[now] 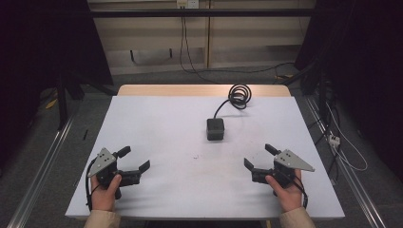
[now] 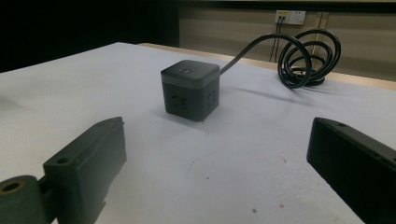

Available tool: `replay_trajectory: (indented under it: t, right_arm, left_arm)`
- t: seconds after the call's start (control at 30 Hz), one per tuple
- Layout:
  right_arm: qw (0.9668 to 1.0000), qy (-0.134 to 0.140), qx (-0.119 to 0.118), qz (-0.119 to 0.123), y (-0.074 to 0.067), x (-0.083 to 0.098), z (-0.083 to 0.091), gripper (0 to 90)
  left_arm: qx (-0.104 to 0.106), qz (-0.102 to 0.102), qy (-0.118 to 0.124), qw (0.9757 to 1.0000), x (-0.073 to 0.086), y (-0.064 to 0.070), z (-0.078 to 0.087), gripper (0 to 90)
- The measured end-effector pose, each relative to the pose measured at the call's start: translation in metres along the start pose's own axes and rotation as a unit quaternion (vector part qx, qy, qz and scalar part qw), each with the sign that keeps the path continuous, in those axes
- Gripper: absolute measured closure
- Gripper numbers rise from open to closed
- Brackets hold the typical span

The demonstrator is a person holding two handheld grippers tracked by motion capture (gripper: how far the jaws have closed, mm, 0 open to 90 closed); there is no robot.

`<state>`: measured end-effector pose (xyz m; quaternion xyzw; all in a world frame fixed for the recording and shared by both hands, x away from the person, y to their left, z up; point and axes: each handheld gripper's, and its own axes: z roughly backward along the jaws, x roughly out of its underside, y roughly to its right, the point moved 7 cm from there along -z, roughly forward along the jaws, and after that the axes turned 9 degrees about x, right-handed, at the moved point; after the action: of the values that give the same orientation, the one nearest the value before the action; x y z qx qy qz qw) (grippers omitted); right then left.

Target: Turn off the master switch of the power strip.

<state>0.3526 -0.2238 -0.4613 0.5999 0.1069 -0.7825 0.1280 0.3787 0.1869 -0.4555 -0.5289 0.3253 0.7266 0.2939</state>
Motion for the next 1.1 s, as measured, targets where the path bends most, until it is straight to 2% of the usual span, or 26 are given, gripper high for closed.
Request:
replay_trajectory:
  t: [0.3, 1.1]
  right_arm:
    - [0.9999, -0.013, 0.008, 0.001, 0.000, -0.004, -0.015, 4.5]
    - [0.9995, -0.026, 0.014, -0.005, -0.002, -0.010, -0.034, 5.0]
  left_arm:
    - [0.000, -0.001, 0.002, 1.0000, 0.000, 0.002, 0.002, 4.1]
    - [-0.001, 0.000, -0.001, 1.0000, 0.002, 0.001, 0.001, 4.1]
